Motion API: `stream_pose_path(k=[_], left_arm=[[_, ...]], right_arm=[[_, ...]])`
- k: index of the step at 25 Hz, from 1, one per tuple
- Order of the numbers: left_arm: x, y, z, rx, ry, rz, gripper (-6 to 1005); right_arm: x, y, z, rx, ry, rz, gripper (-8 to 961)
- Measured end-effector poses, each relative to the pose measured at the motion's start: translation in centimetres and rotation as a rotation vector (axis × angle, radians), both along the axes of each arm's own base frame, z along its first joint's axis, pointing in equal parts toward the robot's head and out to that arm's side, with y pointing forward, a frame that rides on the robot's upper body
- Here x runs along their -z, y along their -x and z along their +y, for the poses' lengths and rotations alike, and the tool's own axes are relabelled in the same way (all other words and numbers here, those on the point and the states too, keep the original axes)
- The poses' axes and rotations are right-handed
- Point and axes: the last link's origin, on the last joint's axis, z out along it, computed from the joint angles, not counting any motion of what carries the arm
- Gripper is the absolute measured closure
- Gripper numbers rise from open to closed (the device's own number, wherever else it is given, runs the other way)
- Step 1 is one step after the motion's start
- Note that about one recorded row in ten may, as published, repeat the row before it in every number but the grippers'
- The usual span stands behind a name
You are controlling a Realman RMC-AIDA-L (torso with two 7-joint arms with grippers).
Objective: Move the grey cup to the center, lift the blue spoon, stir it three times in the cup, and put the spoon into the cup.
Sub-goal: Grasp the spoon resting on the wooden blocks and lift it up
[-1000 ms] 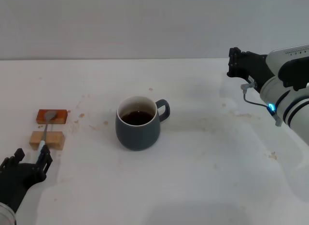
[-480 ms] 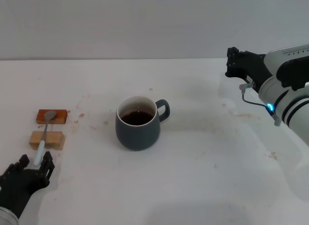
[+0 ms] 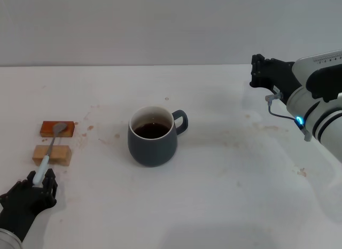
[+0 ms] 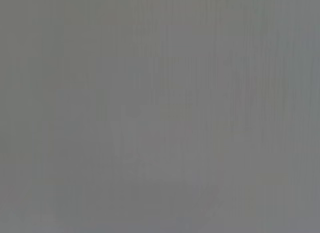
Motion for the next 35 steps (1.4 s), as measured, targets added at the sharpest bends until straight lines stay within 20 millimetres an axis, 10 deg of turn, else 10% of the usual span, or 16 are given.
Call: stream_pose_path(k=[35], left_arm=[[-0.28, 0.05, 0.32, 0.002, -0.013, 0.002, 652]], right_arm=[[0.32, 0.48, -0.05, -0.018, 0.013, -0.005, 920]])
